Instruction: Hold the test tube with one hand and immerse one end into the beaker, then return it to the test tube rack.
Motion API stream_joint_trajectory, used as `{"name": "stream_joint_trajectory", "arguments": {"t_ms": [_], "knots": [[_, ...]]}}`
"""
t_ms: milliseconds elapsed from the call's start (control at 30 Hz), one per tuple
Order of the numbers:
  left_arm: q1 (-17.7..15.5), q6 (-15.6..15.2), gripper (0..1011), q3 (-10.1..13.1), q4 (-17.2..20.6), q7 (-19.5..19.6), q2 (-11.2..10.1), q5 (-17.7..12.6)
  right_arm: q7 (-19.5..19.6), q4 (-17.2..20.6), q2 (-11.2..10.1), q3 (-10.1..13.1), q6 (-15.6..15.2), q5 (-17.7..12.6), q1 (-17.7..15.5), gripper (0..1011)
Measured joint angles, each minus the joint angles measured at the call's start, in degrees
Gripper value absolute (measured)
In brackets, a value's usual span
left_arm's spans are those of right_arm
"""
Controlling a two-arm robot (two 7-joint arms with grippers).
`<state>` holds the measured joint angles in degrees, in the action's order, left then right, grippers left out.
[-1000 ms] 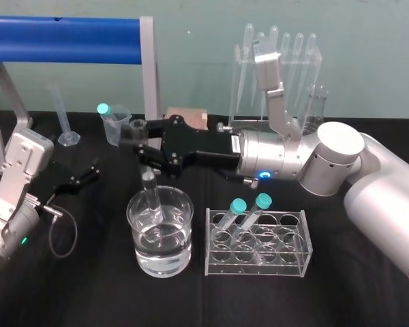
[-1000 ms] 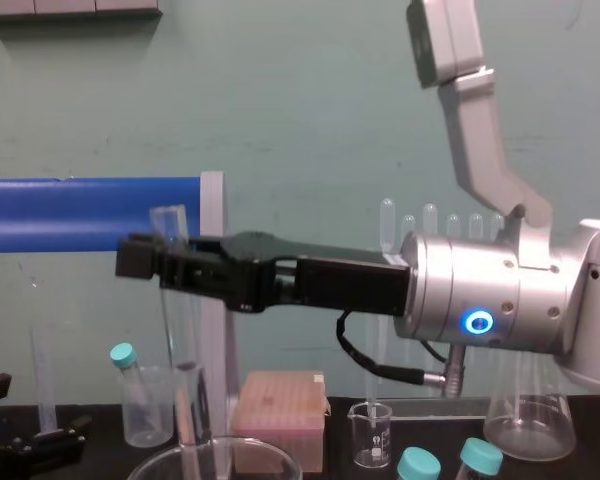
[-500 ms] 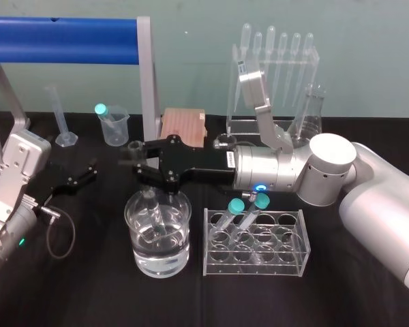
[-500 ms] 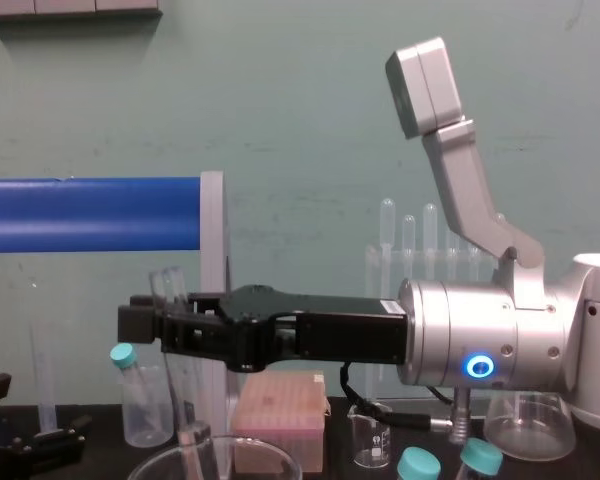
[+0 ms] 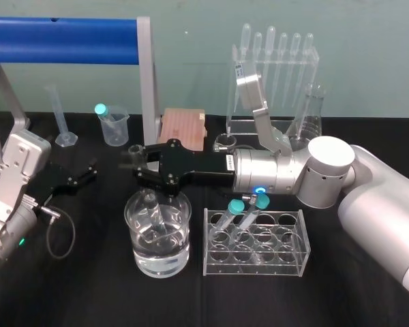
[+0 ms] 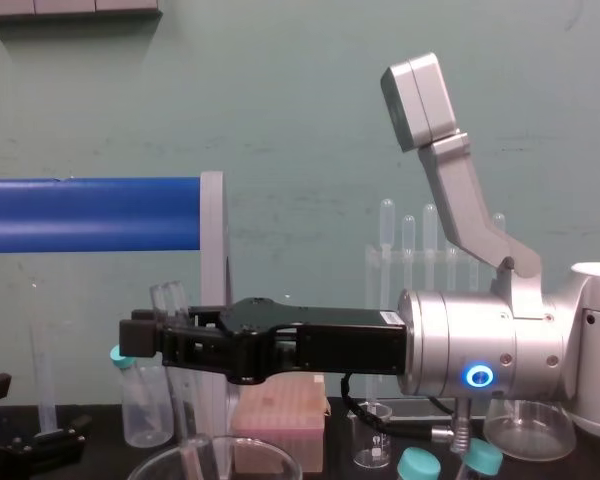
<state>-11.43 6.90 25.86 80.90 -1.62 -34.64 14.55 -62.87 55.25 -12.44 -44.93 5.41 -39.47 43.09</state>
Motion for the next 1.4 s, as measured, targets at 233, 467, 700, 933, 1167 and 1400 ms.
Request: {"name": "stream_joint_trajectory", "arguments": {"t_ms": [233,467,700,933,1167,1400], "knots": [[0.0,0.0,1000,0.0,0.0,0.0,0.0,0.0,-0.1,0.0,0.1,0.1,-0.3,0.0,-0.1,225],[0.0,0.0,1000,0.0,0.0,0.0,0.0,0.0,-0.2,-0.1,0.1,0.1,-0.4,0.0,-0.1,225],[0.0,0.0,1000,0.0,0.0,0.0,0.0,0.0,-0.2,-0.1,0.0,0.1,-0.4,0.0,-0.1,225],[0.0,0.0,1000,0.0,0.0,0.0,0.0,0.0,-0.3,-0.1,0.0,0.1,-0.4,0.0,-0.1,225],[0.0,0.0,1000,0.0,0.0,0.0,0.0,0.0,-0.3,-0.1,0.0,0.1,-0.4,0.0,-0.1,225],[0.0,0.0,1000,0.0,0.0,0.0,0.0,0.0,-0.3,-0.1,0.0,0.1,-0.4,0.0,-0.1,225]]}}
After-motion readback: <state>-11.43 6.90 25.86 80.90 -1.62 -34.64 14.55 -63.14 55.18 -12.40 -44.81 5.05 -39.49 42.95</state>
